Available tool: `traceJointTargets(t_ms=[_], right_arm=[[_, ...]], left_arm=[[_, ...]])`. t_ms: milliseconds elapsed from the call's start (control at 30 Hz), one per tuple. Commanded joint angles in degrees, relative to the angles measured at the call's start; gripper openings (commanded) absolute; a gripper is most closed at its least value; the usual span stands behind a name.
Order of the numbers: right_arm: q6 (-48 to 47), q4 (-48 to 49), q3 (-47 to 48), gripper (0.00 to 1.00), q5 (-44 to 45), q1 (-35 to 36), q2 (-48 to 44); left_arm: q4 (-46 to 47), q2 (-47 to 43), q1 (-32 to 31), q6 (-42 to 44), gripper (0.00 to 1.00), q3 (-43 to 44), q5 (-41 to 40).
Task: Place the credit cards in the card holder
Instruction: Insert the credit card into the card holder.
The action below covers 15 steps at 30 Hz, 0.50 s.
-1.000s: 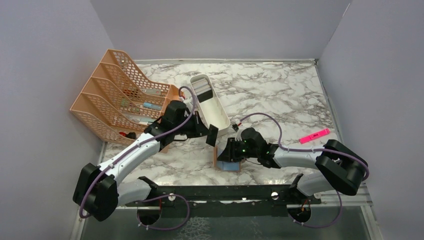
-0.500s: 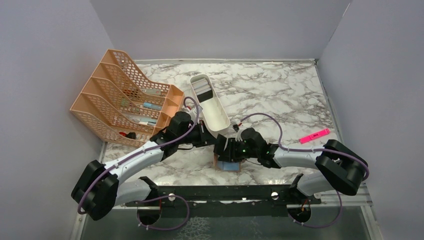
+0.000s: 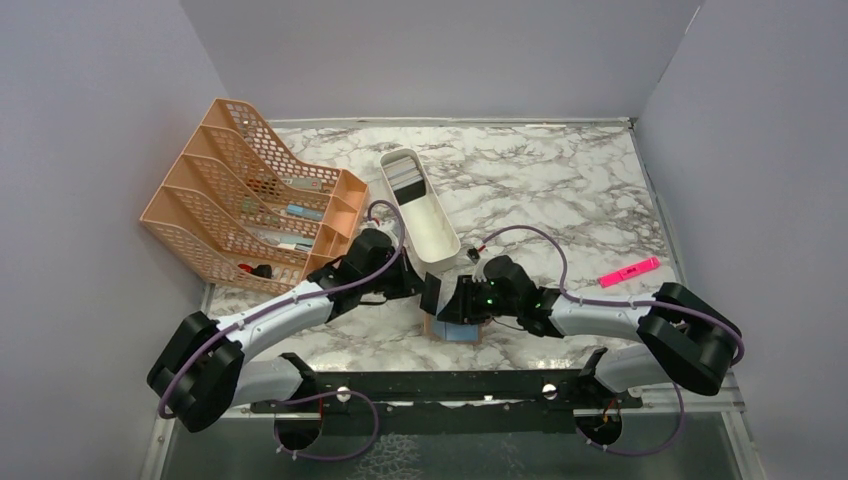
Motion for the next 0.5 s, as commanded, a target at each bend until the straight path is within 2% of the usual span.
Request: traceJointTargets(t_ms=[0, 200, 333, 467], right_arm=[[-0.1, 0.5, -0.1, 0.32, 1.1, 0.3, -0.4], [-0.6, -7.6, 0.6, 0.32, 4.5, 0.3, -4.5], [-2.0, -12.4, -0.2, 0.32, 9.4, 0.3, -7.7], [-2.4, -14.4, -1.5, 0.30, 12.5, 0.3, -8.7]], left_arm=[[-3.9, 0.7, -1.0, 3.4, 0.00, 2.1, -5.2], [-9.4, 0.8, -2.1, 5.9, 0.00, 3.2, -10.7], [-9.2, 0.8, -2.4, 5.3, 0.00, 2.3, -9.8], [-4.8, 0.0, -2.6, 2.6, 0.00, -0.2, -6.4]])
